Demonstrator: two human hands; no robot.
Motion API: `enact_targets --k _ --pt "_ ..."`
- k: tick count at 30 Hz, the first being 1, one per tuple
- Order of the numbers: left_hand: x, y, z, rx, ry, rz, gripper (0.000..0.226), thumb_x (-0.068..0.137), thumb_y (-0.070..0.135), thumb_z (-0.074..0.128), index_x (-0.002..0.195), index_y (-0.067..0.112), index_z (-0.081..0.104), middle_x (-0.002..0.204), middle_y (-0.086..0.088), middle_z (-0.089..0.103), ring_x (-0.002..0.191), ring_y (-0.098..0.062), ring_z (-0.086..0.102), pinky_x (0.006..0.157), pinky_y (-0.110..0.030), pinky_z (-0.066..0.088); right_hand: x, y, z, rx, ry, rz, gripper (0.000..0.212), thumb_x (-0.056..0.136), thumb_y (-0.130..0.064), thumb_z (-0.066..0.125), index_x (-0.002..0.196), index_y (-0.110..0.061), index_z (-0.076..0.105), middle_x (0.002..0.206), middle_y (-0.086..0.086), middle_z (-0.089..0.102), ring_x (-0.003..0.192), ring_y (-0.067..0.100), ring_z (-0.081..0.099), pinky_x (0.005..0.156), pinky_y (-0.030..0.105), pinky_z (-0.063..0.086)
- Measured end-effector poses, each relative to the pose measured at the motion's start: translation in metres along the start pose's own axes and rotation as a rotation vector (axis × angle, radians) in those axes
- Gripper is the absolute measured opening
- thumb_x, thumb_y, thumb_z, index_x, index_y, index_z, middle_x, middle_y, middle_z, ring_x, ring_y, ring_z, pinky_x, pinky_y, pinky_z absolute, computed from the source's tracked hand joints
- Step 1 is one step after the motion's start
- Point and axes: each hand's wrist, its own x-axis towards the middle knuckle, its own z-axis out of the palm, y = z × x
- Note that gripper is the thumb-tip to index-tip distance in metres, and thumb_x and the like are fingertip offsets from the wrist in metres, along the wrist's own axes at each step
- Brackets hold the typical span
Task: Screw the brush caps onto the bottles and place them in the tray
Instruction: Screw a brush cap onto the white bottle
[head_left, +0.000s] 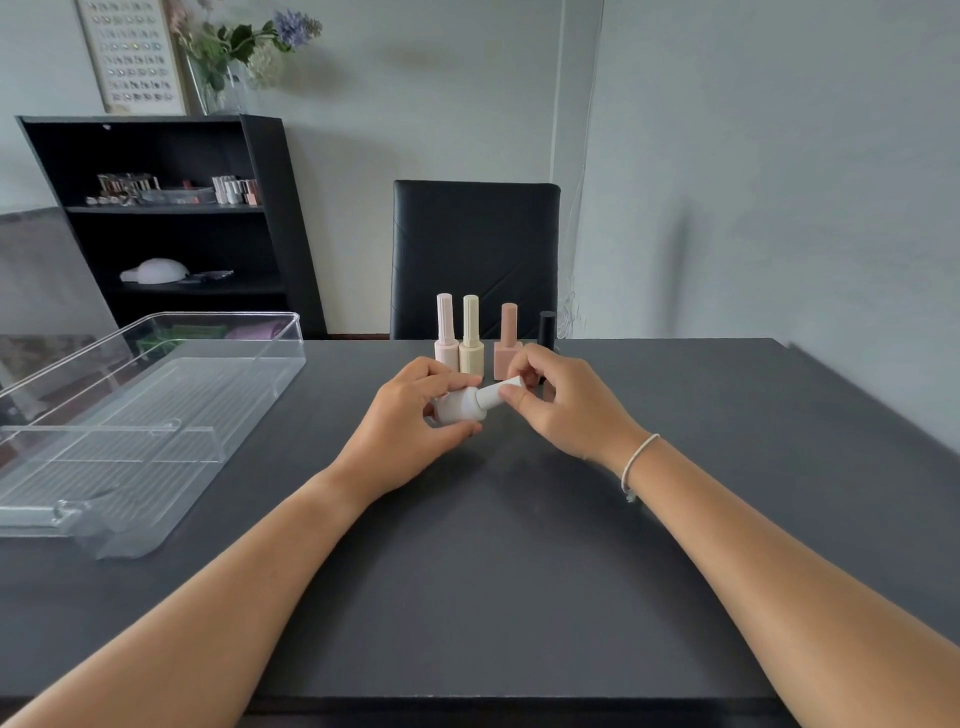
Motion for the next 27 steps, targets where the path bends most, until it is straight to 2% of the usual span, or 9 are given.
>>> enact_targets --k 5,9,16,19,23,27 --pt "-0.001 -0.003 0.0 0.012 -0.016 0.007 0.044 0.075 0.02 0.073 0.117 0.021 0.062 0.102 0.01 0.051 0.096 -0.009 0.051 0.077 -0.012 0.042 0.001 -0.001 0.0 -0.03 -0.007 0.018 0.029 0.09 -0.033 0.052 0.075 -0.008 0.056 0.059 -0.004 0.049 0.055 0.011 0.045 0.056 0.025 0.038" --pt "-0.001 -0.004 0.0 0.005 -0.022 0.01 0.044 0.075 0.02 0.073 0.117 0.021 0.062 0.103 0.009 0.051 0.096 -0.01 0.051 0.08 -0.015 0.045 0.001 -0.001 0.0 -0.033 -0.006 0.02 0.033 0.091 -0.036 0.05 0.069 -0.011 0.053 0.052 -0.007 0.045 0.049 0.009 0.042 0.051 0.021 0.033" --pt "0.0 -0.005 0.001 -0.008 0.001 0.014 0.044 0.075 0.021 0.073 0.117 0.023 0.061 0.104 0.01 0.052 0.096 -0.007 0.051 0.075 -0.006 0.043 0.002 0.001 0.001 -0.021 0.019 0.017 0.035 0.089 -0.038 0.051 0.073 -0.008 0.058 0.054 -0.005 0.048 0.05 0.009 0.044 0.052 0.021 0.036" --pt "0.001 -0.005 0.001 -0.073 0.011 0.019 0.045 0.073 0.022 0.074 0.116 0.026 0.06 0.106 0.009 0.053 0.097 -0.006 0.053 0.078 -0.007 0.046 0.005 0.001 0.0 0.037 0.078 0.02 0.034 0.087 -0.039 0.054 0.073 -0.008 0.059 0.056 -0.007 0.05 0.051 0.007 0.046 0.053 0.021 0.038" --pt "0.001 -0.005 0.002 -0.15 0.002 0.02 0.051 0.072 0.023 0.077 0.119 0.03 0.057 0.104 0.009 0.056 0.093 -0.004 0.056 0.081 -0.016 0.05 0.008 0.002 -0.01 0.114 0.185 0.022 0.029 0.086 -0.034 0.058 0.07 -0.01 0.056 0.055 -0.008 0.047 0.051 0.005 0.041 0.051 0.017 0.033" --pt "0.001 -0.009 0.001 -0.11 -0.036 -0.005 0.047 0.076 0.029 0.073 0.12 0.032 0.055 0.106 0.009 0.057 0.097 0.001 0.053 0.081 -0.012 0.048 0.013 0.01 -0.027 0.127 0.36 0.053 0.023 0.086 -0.029 0.06 0.071 -0.011 0.056 0.059 -0.012 0.049 0.051 -0.002 0.045 0.051 0.009 0.034"
